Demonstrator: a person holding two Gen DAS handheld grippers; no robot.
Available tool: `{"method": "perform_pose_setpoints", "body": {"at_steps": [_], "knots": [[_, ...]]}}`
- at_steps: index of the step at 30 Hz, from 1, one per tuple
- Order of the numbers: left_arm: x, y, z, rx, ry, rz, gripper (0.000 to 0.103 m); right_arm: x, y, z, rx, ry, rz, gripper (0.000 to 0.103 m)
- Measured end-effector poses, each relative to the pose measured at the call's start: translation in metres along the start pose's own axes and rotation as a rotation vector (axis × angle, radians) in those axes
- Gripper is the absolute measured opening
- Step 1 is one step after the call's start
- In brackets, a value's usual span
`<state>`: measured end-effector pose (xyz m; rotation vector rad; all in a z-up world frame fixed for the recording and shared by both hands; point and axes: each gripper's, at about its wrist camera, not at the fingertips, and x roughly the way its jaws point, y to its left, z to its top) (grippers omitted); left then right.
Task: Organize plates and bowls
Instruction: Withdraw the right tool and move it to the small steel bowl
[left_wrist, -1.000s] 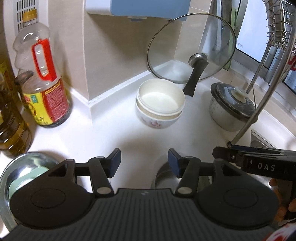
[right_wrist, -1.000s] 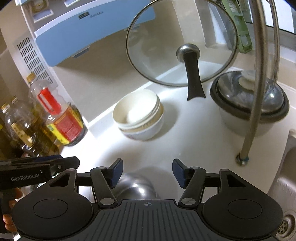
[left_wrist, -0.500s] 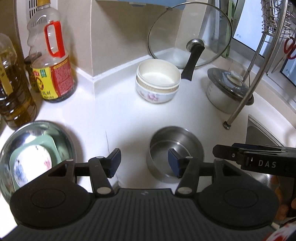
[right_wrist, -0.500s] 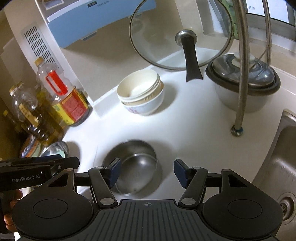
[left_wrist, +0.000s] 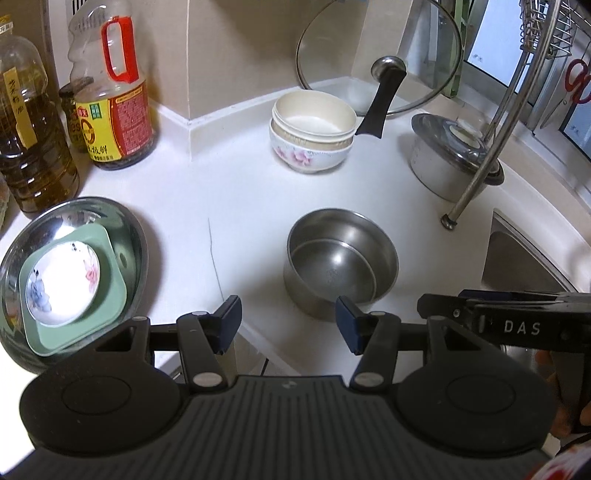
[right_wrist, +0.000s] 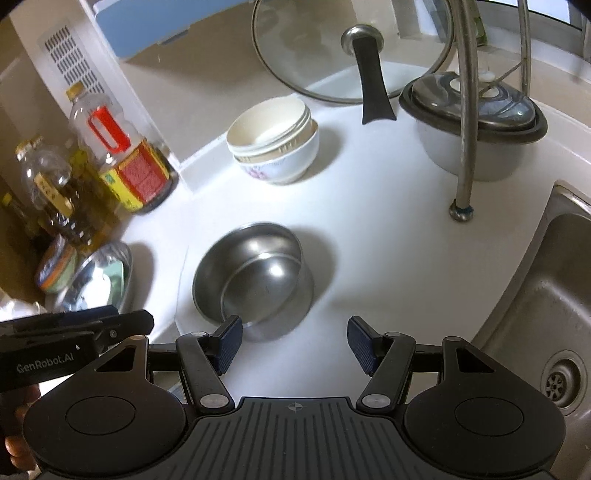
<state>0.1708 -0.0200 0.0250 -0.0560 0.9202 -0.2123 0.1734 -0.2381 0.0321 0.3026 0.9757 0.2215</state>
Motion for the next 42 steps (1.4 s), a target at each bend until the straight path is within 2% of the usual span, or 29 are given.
{"method": "perform_pose_setpoints", "body": {"at_steps": [13,24,42], "knots": [[0.005,-0.001,-0.010,-0.007,0.038,0.001,0.054,0.002,0.005,-0.018,-0.056,-0.004,0.006,0.063],[0.017,-0.002,-0.008,-0.002,0.057,0.002,0.054,0.017,-0.002,-0.015,-0.025,0.071,-0.028,0.063],[0.039,0.000,0.005,0.018,0.079,-0.006,0.054,0.031,-0.001,-0.002,-0.024,0.048,-0.040,0.063]]}}
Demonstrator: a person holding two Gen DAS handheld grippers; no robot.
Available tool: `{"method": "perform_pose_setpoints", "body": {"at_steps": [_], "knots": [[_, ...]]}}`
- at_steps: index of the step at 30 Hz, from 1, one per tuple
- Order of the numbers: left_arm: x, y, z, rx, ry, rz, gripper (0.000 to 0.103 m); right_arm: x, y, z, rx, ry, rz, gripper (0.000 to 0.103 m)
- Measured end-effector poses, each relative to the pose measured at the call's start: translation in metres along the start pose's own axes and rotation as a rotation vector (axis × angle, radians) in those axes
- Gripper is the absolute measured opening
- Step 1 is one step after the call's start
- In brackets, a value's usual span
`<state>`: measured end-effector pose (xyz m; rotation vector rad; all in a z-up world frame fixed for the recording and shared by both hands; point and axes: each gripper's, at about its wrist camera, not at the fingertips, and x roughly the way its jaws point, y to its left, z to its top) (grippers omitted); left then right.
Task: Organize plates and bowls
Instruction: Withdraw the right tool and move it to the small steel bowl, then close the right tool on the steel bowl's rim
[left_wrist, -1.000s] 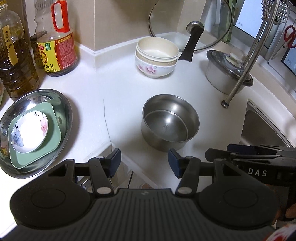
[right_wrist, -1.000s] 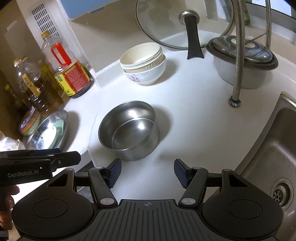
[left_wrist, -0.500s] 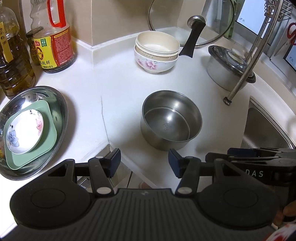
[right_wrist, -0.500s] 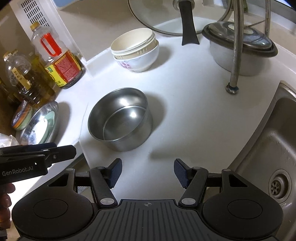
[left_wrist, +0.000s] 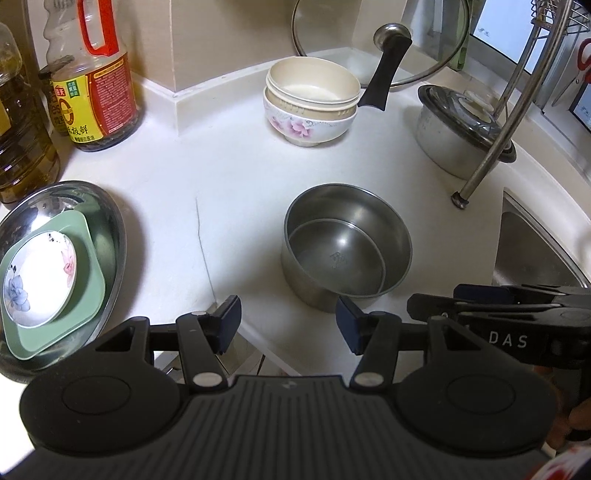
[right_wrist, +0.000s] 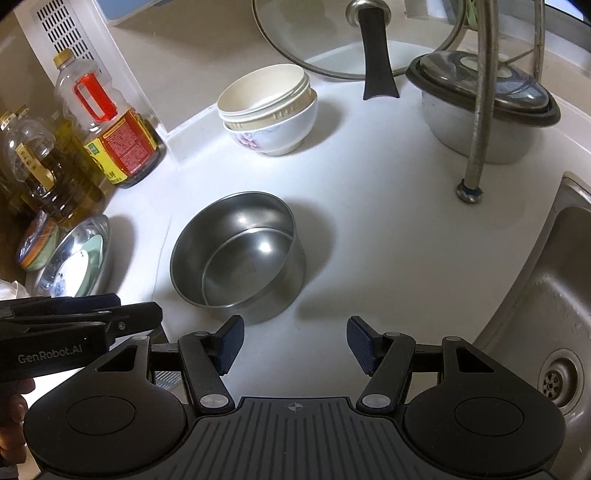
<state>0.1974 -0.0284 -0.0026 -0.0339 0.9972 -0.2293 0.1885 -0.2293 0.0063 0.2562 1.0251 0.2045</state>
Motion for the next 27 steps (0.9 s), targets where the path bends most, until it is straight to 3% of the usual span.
{"method": "perform_pose_setpoints", "body": {"at_steps": [6,14,27], "knots": [[0.008,0.001,0.007,0.004,0.004,-0.009,0.054,0.004,0.001,0.004,0.002,-0.008,-0.001,0.062],[0.021,-0.001,0.018,0.022,-0.006,-0.025,0.053,0.014,0.003,0.016,0.000,-0.038,0.010,0.046],[0.040,0.000,0.035,0.035,-0.013,-0.011,0.049,0.027,0.007,0.029,-0.003,-0.059,0.022,0.038]]}}
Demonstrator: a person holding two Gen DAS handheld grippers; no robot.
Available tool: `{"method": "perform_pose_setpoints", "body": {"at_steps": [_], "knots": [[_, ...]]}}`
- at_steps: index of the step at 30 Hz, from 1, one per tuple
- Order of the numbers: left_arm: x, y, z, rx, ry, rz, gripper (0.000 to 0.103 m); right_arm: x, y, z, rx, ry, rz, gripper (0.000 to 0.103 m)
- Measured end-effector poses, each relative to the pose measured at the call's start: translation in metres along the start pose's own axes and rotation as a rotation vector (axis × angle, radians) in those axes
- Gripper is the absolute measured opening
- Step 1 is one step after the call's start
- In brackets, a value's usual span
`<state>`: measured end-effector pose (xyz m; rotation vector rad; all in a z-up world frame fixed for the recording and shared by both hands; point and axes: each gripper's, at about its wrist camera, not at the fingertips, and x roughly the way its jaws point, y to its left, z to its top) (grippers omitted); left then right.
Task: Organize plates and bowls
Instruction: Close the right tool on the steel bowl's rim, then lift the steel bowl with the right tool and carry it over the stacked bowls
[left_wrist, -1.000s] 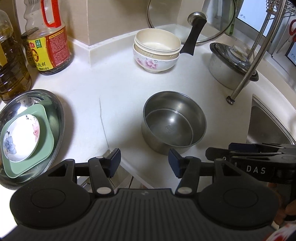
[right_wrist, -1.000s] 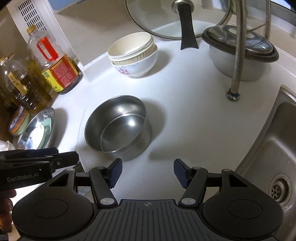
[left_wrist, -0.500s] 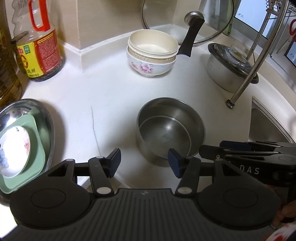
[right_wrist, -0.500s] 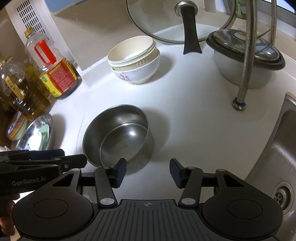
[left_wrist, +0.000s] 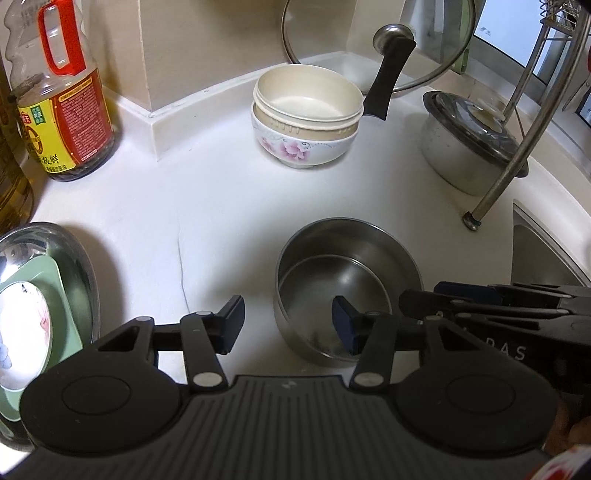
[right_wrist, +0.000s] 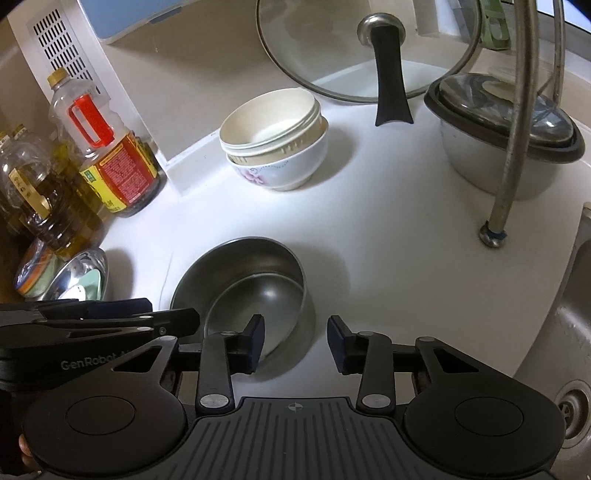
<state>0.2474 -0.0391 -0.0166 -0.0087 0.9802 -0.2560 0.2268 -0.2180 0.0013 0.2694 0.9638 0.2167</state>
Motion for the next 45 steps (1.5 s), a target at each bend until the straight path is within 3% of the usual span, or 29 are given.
{"method": "perform_pose_setpoints", "body": {"at_steps": [19,24,30,45], "knots": [[0.021,-0.002,0.008,0.021,0.028,-0.010,0.037,0.019,0.005,0.004,-0.004,0.027,-0.015,0.021],[0.024,-0.004,0.008,0.026,0.033,-0.024,0.026,0.021,0.007,0.003,-0.016,0.024,-0.030,0.014],[0.023,-0.004,0.009,0.029,0.036,-0.033,0.026,0.022,0.007,0.002,-0.031,0.017,-0.040,0.012],[-0.010,-0.003,0.042,0.033,-0.090,-0.044,0.026,0.000,0.016,0.037,-0.071,-0.061,-0.020,0.010]]}}
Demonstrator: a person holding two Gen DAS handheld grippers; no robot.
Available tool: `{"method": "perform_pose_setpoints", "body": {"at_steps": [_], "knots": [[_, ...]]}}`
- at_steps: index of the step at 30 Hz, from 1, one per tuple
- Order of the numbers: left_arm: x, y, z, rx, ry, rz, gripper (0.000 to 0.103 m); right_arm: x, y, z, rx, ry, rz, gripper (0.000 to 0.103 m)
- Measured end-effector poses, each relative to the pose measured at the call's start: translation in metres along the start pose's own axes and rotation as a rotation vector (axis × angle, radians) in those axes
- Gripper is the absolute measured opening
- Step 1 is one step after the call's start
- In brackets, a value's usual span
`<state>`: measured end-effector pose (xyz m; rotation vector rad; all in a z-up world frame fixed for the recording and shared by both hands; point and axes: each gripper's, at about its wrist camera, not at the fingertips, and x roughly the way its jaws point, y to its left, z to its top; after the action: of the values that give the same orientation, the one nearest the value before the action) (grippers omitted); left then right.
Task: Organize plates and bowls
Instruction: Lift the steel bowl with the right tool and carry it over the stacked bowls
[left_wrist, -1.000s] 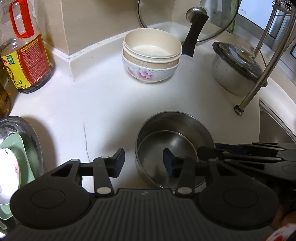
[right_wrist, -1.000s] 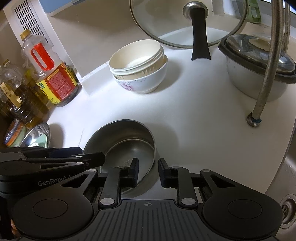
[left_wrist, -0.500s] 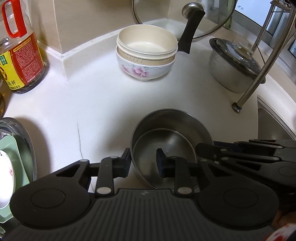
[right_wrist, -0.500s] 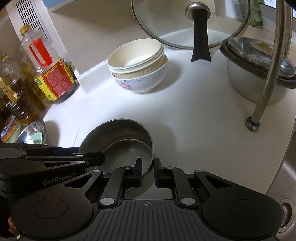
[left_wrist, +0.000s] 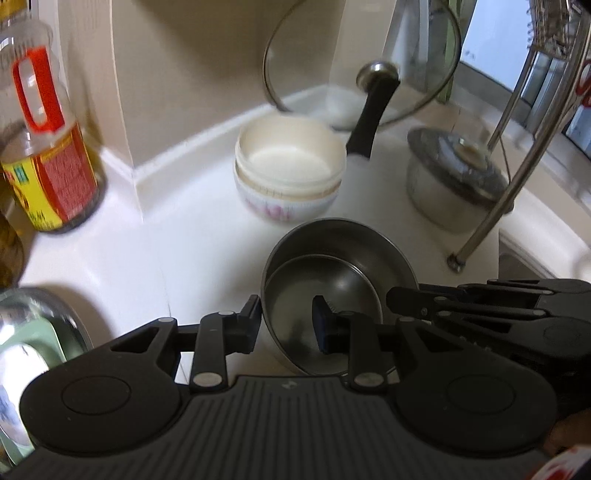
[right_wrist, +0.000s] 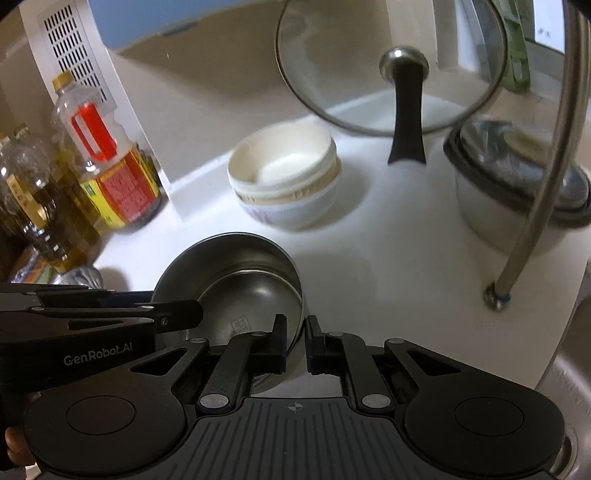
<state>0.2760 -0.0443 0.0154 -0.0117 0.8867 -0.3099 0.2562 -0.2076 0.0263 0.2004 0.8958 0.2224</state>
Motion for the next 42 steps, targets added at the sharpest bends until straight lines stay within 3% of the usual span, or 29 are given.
{"method": "perform_pose_setpoints", "body": {"at_steps": [11,21,42], "knots": [[-0.011,-0.001,0.056,0.024,-0.134,0.024,0.027,-0.006,0.004,0.069,-0.038,-0.098,0.024,0.010],[0.012,-0.002,0.097,0.044,-0.184,0.067,0.028,0.017,-0.010,0.117,-0.058,-0.148,0.020,0.010],[0.073,0.009,0.116,0.036,-0.093,0.081,0.029,0.074,-0.035,0.140,-0.018,-0.075,0.003,0.010]]}}
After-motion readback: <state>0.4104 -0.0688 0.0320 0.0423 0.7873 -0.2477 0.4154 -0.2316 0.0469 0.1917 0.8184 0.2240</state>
